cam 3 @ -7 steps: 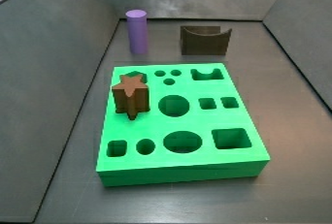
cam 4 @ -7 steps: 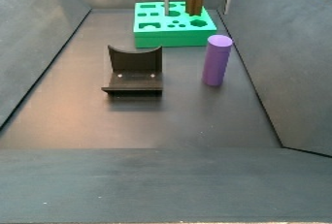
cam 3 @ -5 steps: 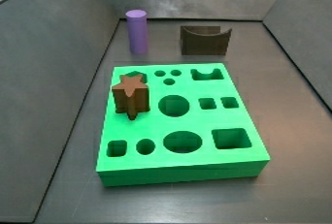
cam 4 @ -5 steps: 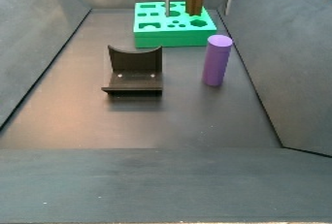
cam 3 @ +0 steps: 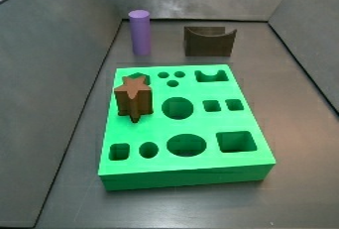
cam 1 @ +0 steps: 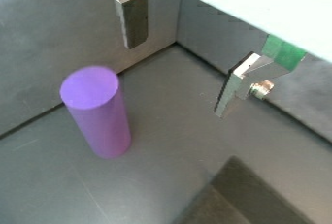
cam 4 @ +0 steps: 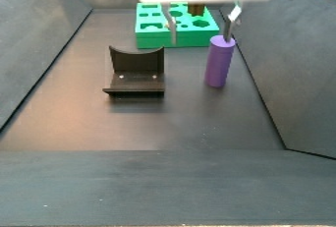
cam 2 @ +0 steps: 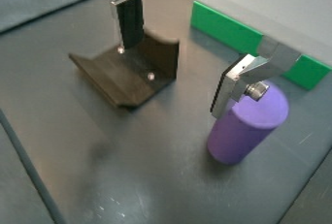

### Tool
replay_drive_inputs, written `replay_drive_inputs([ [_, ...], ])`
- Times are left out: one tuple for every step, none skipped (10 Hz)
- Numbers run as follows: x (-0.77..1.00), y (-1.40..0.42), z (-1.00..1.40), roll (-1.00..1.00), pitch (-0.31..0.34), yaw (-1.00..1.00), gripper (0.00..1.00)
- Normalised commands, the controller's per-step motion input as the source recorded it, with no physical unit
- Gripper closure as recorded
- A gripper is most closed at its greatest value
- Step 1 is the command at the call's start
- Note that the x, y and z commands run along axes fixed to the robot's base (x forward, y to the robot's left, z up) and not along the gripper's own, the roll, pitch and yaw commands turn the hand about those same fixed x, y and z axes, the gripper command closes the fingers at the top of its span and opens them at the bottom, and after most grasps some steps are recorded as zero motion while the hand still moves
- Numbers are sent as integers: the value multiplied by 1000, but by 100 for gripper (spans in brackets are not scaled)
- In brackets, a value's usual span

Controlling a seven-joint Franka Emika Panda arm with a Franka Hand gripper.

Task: Pick up the round object. Move up. Move to above the board. Insert the round object.
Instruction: Pick up the round object.

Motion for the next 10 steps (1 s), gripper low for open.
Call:
replay_drive_inputs([
  [-537, -51, -460, 164, -59, 129, 0],
  [-283, 0, -449, 77, -31, 157, 0],
  [-369, 0, -466, 31, -81, 146, 0],
  [-194, 0, -497, 20, -51, 140, 0],
  [0, -446, -560, 297, 0, 157, 0],
  [-111, -649, -463, 446, 0, 74, 0],
  [-220, -640, -354, 500, -27, 134, 0],
  [-154, -186, -3, 171, -71, 0, 0],
  [0, 0, 0, -9, 0, 0, 0],
  [-57, -226, -11, 109, 0, 0, 0],
])
